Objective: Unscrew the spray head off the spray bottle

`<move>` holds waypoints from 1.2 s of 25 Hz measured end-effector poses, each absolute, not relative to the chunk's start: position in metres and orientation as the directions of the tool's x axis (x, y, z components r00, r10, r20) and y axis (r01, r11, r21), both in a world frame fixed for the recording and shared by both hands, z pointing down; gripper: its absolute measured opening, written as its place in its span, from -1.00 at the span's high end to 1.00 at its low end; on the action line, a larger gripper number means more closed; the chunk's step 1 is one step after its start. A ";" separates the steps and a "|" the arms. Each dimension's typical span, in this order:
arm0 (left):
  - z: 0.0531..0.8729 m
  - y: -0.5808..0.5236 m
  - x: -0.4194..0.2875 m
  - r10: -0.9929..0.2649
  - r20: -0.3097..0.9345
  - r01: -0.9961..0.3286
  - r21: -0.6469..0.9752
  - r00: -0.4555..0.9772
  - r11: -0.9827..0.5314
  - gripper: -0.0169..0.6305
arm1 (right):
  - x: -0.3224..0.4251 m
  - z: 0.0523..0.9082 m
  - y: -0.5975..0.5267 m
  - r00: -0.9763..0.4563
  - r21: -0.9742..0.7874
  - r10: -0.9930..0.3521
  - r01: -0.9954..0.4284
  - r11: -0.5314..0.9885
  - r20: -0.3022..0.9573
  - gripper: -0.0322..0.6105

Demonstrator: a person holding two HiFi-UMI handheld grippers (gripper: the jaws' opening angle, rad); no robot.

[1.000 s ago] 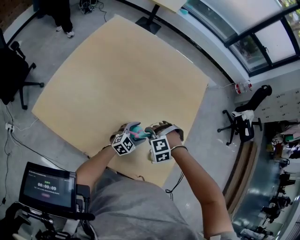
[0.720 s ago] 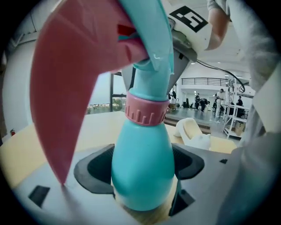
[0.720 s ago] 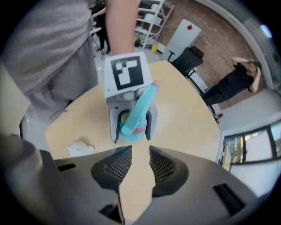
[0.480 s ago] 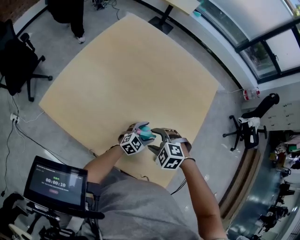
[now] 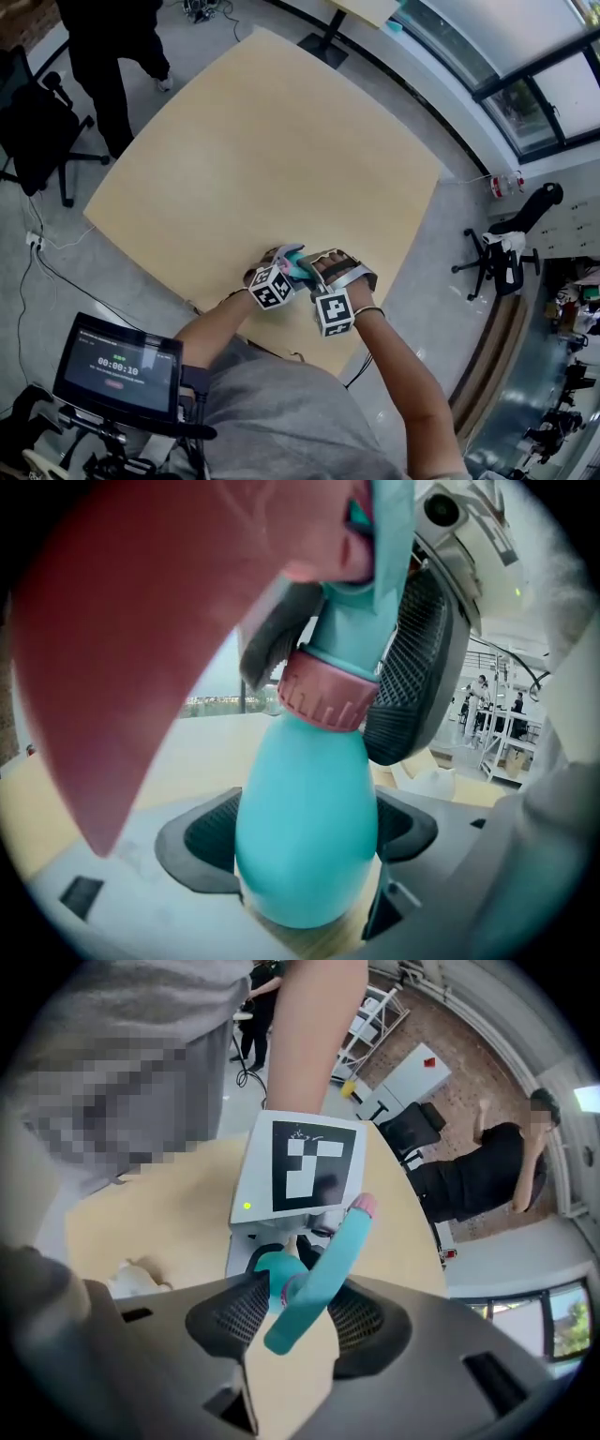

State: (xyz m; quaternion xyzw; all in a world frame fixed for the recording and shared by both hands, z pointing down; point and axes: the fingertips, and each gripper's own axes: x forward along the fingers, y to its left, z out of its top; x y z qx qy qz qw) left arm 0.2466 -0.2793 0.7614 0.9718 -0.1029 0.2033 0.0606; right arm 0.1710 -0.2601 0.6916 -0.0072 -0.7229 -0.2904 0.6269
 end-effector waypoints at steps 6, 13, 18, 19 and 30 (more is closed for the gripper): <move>0.760 -0.275 0.242 -0.105 0.409 -0.161 0.104 0.907 -0.981 -0.43 | 0.173 0.695 -0.270 -0.194 0.430 -0.388 0.281 0.858 0.901 0.29; 0.746 -0.270 0.181 -0.069 0.390 -0.117 0.101 0.918 -0.988 -0.49 | 0.162 0.692 -0.268 -0.213 0.379 -0.339 0.186 0.907 0.916 0.27; 0.733 -0.272 0.131 -0.107 0.389 -0.142 0.062 0.915 -0.988 -0.49 | 0.156 0.686 -0.262 -0.235 0.362 -0.323 0.147 0.921 0.917 0.18; 0.728 -0.272 0.121 -0.117 0.387 -0.150 0.056 0.915 -0.987 -0.49 | 0.154 0.682 -0.264 -0.239 0.379 -0.341 0.136 0.915 0.909 0.17; 0.564 -0.287 0.043 -0.367 0.126 -0.371 0.015 0.922 -0.928 -0.48 | 0.151 0.541 -0.278 -0.372 0.493 -0.692 -0.502 0.711 0.619 0.09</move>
